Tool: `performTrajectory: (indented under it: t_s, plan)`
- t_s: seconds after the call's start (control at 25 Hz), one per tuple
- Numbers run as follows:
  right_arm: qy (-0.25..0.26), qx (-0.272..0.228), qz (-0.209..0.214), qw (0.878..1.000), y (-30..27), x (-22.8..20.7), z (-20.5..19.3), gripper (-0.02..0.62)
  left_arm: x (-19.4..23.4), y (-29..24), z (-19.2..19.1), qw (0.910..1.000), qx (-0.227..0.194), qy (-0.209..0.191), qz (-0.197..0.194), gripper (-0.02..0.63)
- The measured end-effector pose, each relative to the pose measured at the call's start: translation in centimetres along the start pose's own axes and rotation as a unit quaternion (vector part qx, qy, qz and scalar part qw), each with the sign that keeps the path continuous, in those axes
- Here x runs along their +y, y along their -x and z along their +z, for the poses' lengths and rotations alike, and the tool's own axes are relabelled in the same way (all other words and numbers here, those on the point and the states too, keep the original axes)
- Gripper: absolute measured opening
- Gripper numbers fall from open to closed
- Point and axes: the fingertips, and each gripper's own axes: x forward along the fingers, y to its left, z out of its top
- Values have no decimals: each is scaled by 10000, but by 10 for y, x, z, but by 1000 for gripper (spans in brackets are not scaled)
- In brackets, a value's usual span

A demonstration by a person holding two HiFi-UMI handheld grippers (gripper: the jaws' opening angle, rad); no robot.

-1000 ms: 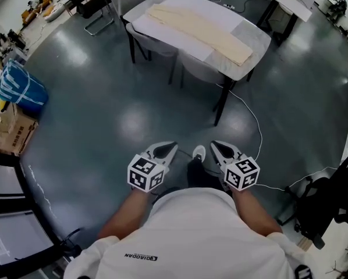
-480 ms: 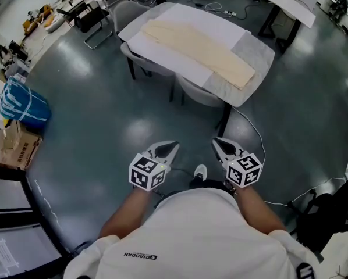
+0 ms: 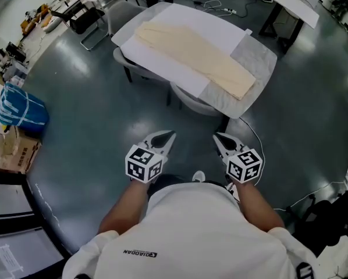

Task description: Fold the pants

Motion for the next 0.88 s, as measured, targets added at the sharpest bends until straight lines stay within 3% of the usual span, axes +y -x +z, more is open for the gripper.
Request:
performTrajectory:
  t_s: [0.44, 0.88]
  plan:
    - [-276, 65, -335, 9990, -14, -44, 0, 20, 18, -49, 11, 9991, 241, -104, -329, 28]
    - [-430, 197, -1090, 9929, -78, -107, 21, 20, 95, -128, 56, 9945, 355, -346, -918, 26]
